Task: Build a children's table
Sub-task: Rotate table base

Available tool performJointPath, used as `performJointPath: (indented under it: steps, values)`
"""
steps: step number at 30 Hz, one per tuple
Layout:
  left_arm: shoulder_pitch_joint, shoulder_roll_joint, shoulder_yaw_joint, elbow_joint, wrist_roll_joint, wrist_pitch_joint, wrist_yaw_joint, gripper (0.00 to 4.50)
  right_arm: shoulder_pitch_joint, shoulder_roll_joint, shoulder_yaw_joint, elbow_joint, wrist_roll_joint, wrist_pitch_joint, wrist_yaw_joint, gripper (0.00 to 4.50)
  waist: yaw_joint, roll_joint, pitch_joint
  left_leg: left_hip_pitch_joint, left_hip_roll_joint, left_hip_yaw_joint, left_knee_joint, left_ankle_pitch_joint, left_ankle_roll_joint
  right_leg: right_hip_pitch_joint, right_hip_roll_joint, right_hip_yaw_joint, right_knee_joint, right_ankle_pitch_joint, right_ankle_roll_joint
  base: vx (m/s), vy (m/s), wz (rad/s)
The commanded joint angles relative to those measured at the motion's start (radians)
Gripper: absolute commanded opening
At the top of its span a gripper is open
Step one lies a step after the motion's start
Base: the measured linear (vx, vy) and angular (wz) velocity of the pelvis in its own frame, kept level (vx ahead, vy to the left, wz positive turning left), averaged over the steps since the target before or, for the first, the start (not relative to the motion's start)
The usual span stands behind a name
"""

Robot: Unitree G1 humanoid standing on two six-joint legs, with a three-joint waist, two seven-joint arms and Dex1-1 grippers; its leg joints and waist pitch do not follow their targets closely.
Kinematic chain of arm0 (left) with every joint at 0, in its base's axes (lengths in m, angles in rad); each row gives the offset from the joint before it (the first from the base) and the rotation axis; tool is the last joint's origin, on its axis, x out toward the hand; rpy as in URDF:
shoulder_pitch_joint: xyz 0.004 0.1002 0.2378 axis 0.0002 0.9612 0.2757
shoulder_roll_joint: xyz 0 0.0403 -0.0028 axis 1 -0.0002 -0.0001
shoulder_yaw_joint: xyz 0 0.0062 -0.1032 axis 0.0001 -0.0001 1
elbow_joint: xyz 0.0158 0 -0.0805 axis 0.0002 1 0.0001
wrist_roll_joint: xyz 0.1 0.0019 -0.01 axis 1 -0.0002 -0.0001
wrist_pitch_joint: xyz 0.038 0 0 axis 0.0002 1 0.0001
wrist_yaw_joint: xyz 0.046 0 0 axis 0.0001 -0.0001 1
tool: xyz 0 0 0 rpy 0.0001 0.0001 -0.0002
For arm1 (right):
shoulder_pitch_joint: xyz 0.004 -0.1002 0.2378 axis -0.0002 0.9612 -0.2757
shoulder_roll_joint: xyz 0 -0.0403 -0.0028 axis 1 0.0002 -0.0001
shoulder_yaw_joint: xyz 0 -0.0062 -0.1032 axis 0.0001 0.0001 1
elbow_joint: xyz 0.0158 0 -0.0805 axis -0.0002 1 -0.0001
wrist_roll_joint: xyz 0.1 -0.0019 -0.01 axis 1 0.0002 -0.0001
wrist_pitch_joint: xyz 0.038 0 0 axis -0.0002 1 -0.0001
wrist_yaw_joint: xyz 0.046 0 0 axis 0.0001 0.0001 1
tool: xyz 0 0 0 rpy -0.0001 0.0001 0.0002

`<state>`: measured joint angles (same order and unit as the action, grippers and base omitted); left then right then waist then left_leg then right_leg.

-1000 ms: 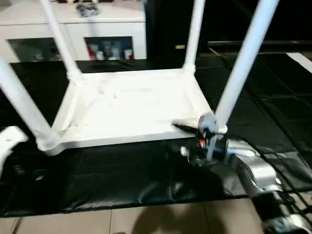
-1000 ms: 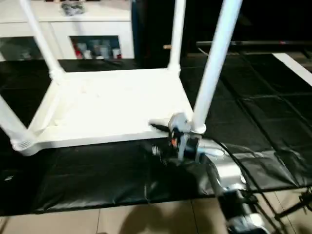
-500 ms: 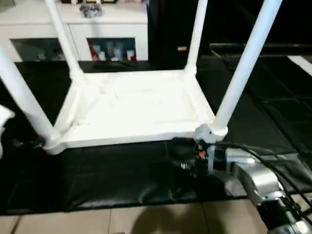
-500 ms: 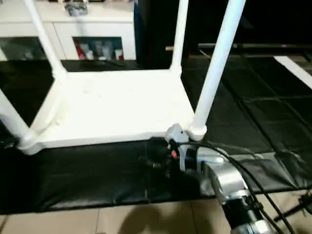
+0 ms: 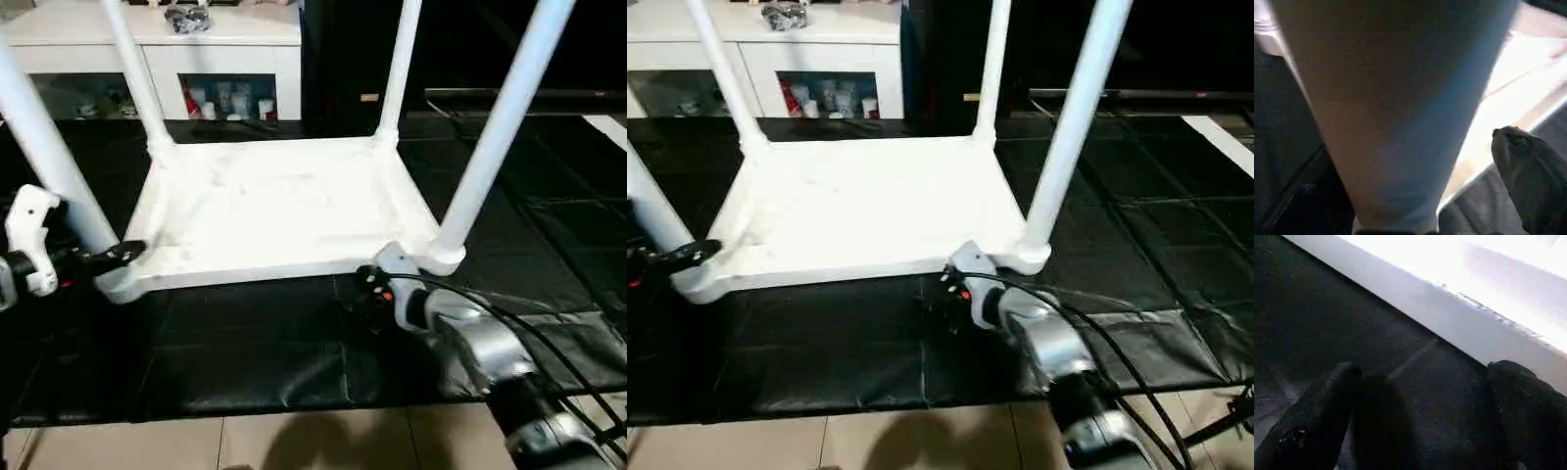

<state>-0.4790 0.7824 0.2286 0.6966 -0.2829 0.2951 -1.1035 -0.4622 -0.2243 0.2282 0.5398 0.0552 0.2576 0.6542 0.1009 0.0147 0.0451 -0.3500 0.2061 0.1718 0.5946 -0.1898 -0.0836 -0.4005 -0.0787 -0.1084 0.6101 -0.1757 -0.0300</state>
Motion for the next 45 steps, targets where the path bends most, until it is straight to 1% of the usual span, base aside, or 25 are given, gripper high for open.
performJointPath:
  steps: [1, 2, 3, 4, 6, 8, 9, 10, 12, 14, 15, 20, 22, 23, 24, 26, 28, 29, 31, 32, 34, 35, 38, 41, 45]
  values:
    - [0.028, 0.010, -0.051, -0.091, -0.045, 0.070, -0.129, 4.48, -0.050, 0.016, -0.010, 0.067, -0.026, -0.037, -0.061, 4.50, -0.004, 0.023, -0.058, 0.013, 0.030, -0.012, -0.085, -0.291, -0.044, 0.043, -0.075, 0.066, -0.069, -0.246, -0.194, 0.000, 0.000, 0.00]
    - [0.028, 0.010, -0.051, -0.091, -0.045, 0.070, -0.129, 4.48, -0.050, 0.016, -0.010, 0.067, -0.026, -0.037, -0.061, 4.50, -0.005, 0.022, -0.056, 0.010, 0.030, -0.011, -0.085, -0.292, -0.044, 0.045, -0.076, 0.066, -0.068, -0.251, -0.197, 0.000, 0.000, 0.00]
    - [0.042, 0.017, -0.062, -0.113, -0.053, 0.087, -0.158, 4.48, -0.061, 0.022, -0.015, 0.087, -0.030, -0.049, -0.070, 4.50, -0.005, 0.026, -0.055, 0.013, 0.030, -0.009, -0.084, -0.304, -0.044, 0.041, -0.076, 0.067, -0.070, -0.261, -0.199, 0.000, 0.000, 0.00]
    - [0.070, 0.028, -0.078, -0.162, -0.073, 0.123, -0.196, 4.48, -0.075, 0.031, -0.022, 0.111, -0.033, -0.064, -0.083, 4.50, -0.007, 0.024, -0.054, 0.009, 0.029, -0.009, -0.085, -0.303, -0.041, 0.044, -0.074, 0.066, -0.070, -0.265, -0.197, 0.000, 0.000, 0.00]
    - [0.119, 0.044, -0.099, -0.260, -0.119, 0.188, -0.244, 4.48, -0.098, 0.044, -0.031, 0.145, -0.033, -0.084, -0.100, 4.50, -0.009, 0.023, -0.057, 0.010, 0.034, -0.011, -0.085, -0.300, -0.044, 0.046, -0.080, 0.069, -0.064, -0.258, -0.203, 0.000, 0.000, 0.00]
    - [0.132, 0.048, -0.105, -0.286, -0.131, 0.206, -0.256, 4.48, -0.104, 0.048, -0.034, 0.154, -0.033, -0.090, -0.104, 4.50, -0.014, 0.021, -0.052, 0.008, 0.030, -0.007, -0.086, -0.297, -0.034, 0.045, -0.071, 0.068, -0.068, -0.261, -0.205, 0.000, 0.000, 0.00]
    - [0.170, 0.052, -0.124, -0.376, -0.169, 0.255, -0.279, 4.48, -0.122, 0.056, -0.038, 0.181, -0.032, -0.097, -0.108, 4.50, -0.015, 0.014, -0.055, 0.008, 0.031, -0.006, -0.085, -0.289, -0.032, 0.047, -0.073, 0.069, -0.065, -0.258, -0.206, 0.000, 0.000, 0.00]
    - [0.206, 0.051, -0.148, -0.466, -0.197, 0.294, -0.291, 4.48, -0.142, 0.062, -0.035, 0.206, -0.040, -0.120, -0.116, 4.50, -0.015, 0.015, -0.055, 0.008, 0.033, -0.008, -0.085, -0.285, -0.030, 0.046, -0.074, 0.069, -0.062, -0.258, -0.211, 0.000, 0.000, 0.00]
    - [0.233, 0.038, -0.176, -0.546, -0.215, 0.320, -0.282, 4.48, -0.160, 0.075, -0.044, 0.217, -0.018, -0.093, -0.086, 4.50, -0.018, 0.016, -0.049, 0.008, 0.030, -0.005, -0.086, -0.293, -0.023, 0.043, -0.069, 0.070, -0.070, -0.294, -0.206, 0.000, 0.000, 0.00]
    - [0.240, 0.018, -0.198, -0.597, -0.224, 0.337, -0.270, 4.48, -0.174, 0.087, -0.048, 0.228, -0.008, -0.093, -0.077, 4.50, -0.019, 0.010, -0.048, 0.006, 0.030, -0.004, -0.086, -0.287, -0.018, 0.046, -0.068, 0.071, -0.071, -0.310, -0.193, 0.000, 0.000, 0.00]
    - [0.241, 0.008, -0.206, -0.619, -0.230, 0.347, -0.266, 4.48, -0.180, 0.092, -0.048, 0.234, -0.007, -0.096, -0.074, 4.50, -0.018, 0.012, -0.048, 0.007, 0.029, -0.005, -0.085, -0.286, -0.017, 0.045, -0.069, 0.071, -0.073, -0.330, -0.184, 0.000, 0.000, 0.00]
    - [0.208, -0.101, -0.262, -0.736, -0.279, 0.404, -0.204, 4.48, -0.215, 0.128, -0.047, 0.283, -0.012, -0.136, -0.075, 4.50, -0.026, 0.011, -0.051, 0.006, 0.026, -0.004, -0.082, -0.264, -0.025, 0.046, -0.066, 0.071, -0.070, -0.291, -0.197, 0.000, 0.000, 0.00]
    - [0.205, -0.117, -0.267, -0.760, -0.294, 0.423, -0.188, 4.48, -0.223, 0.134, -0.046, 0.299, -0.015, -0.147, -0.078, 4.50, -0.036, 0.008, -0.053, 0.001, 0.024, -0.005, -0.081, -0.249, -0.022, 0.052, -0.064, 0.070, -0.067, -0.271, -0.197, 0.000, 0.000, 0.00]
    - [0.194, -0.146, -0.277, -0.781, -0.312, 0.436, -0.177, 4.48, -0.229, 0.143, -0.047, 0.309, -0.013, -0.152, -0.075, 4.50, -0.038, 0.006, -0.053, 0.002, 0.024, -0.005, -0.080, -0.246, -0.020, 0.051, -0.064, 0.070, -0.068, -0.268, -0.198, 0.000, 0.000, 0.00]
    - [0.191, -0.152, -0.280, -0.785, -0.316, 0.438, -0.175, 4.48, -0.230, 0.146, -0.047, 0.310, -0.012, -0.153, -0.075, 4.50, -0.041, 0.006, -0.053, 0.001, 0.024, -0.004, -0.079, -0.241, -0.018, 0.052, -0.063, 0.070, -0.066, -0.263, -0.200, 0.000, 0.000, 0.00]
    - [0.152, -0.228, -0.313, -0.800, -0.333, 0.443, -0.149, 4.48, -0.233, 0.169, -0.033, 0.326, -0.025, -0.182, -0.076, 4.50, -0.041, 0.008, -0.053, 0.003, 0.022, -0.002, -0.076, -0.235, -0.014, 0.051, -0.064, 0.071, -0.070, -0.261, -0.206, 0.000, 0.000, 0.00]
    - [0.140, -0.252, -0.318, -0.799, -0.334, 0.449, -0.136, 4.48, -0.235, 0.175, -0.029, 0.334, -0.033, -0.191, -0.074, 4.50, -0.046, 0.003, -0.053, -0.002, 0.021, -0.004, -0.077, -0.228, -0.012, 0.056, -0.062, 0.069, -0.068, -0.264, -0.200, 0.000, 0.000, 0.00]
    - [0.118, -0.291, -0.323, -0.787, -0.333, 0.451, -0.115, 4.48, -0.236, 0.187, -0.027, 0.343, -0.038, -0.204, -0.077, 4.50, -0.047, 0.003, -0.052, -0.002, 0.021, -0.004, -0.077, -0.230, -0.011, 0.056, -0.063, 0.069, -0.070, -0.271, -0.197, 0.000, 0.000, 0.00]
    - [0.110, -0.307, -0.326, -0.785, -0.334, 0.454, -0.106, 4.48, -0.237, 0.192, -0.027, 0.349, -0.038, -0.207, -0.077, 4.50, -0.052, 0.000, -0.052, -0.003, 0.020, -0.004, -0.075, -0.229, -0.010, 0.057, -0.064, 0.069, -0.072, -0.283, -0.193, 0.000, 0.000, 0.00]
    - [0.090, -0.347, -0.339, -0.780, -0.342, 0.460, -0.088, 4.48, -0.241, 0.202, -0.029, 0.363, -0.036, -0.213, -0.072, 4.50, -0.056, -0.001, -0.053, -0.005, 0.020, -0.004, -0.074, -0.220, -0.006, 0.058, -0.065, 0.069, -0.072, -0.281, -0.194, 0.000, 0.000, 0.00]
    - [0.083, -0.360, -0.343, -0.776, -0.343, 0.461, -0.080, 4.48, -0.242, 0.205, -0.029, 0.367, -0.036, -0.214, -0.069, 4.50, -0.059, 0.000, -0.053, -0.005, 0.021, -0.004, -0.073, -0.217, -0.001, 0.057, -0.063, 0.068, -0.072, -0.275, -0.197, 0.000, 0.000, 0.00]
    - [0.061, -0.399, -0.357, -0.757, -0.336, 0.458, -0.056, 4.48, -0.246, 0.211, -0.032, 0.381, -0.038, -0.223, -0.063, 4.50, -0.062, -0.001, -0.054, -0.004, 0.022, -0.002, -0.073, -0.216, 0.003, 0.057, -0.062, 0.069, -0.073, -0.271, -0.199, 0.000, 0.000, 0.00]
    - [0.036, -0.434, -0.387, -0.728, -0.307, 0.437, -0.041, 4.48, -0.248, 0.215, -0.039, 0.392, -0.043, -0.238, -0.070, 4.50, -0.058, 0.002, -0.053, -0.001, 0.020, -0.003, -0.072, -0.221, 0.006, 0.055, -0.061, 0.067, -0.074, -0.274, -0.201, 0.000, 0.000, 0.00]
    - [-0.001, -0.489, -0.402, -0.685, -0.274, 0.398, -0.007, 4.48, -0.249, 0.217, -0.051, 0.403, -0.044, -0.247, -0.074, 4.50, -0.059, 0.000, -0.055, -0.002, 0.021, -0.002, -0.072, -0.210, 0.011, 0.057, -0.060, 0.067, -0.073, -0.247, -0.205, 0.000, 0.000, 0.00]
    - [-0.041, -0.549, -0.387, -0.632, -0.247, 0.350, 0.047, 4.48, -0.250, 0.214, -0.064, 0.420, -0.054, -0.267, -0.097, 4.50, -0.057, -0.003, -0.057, -0.002, 0.019, 0.000, -0.068, -0.197, 0.018, 0.058, -0.061, 0.067, -0.074, -0.231, -0.208, 0.000, 0.000, 0.00]
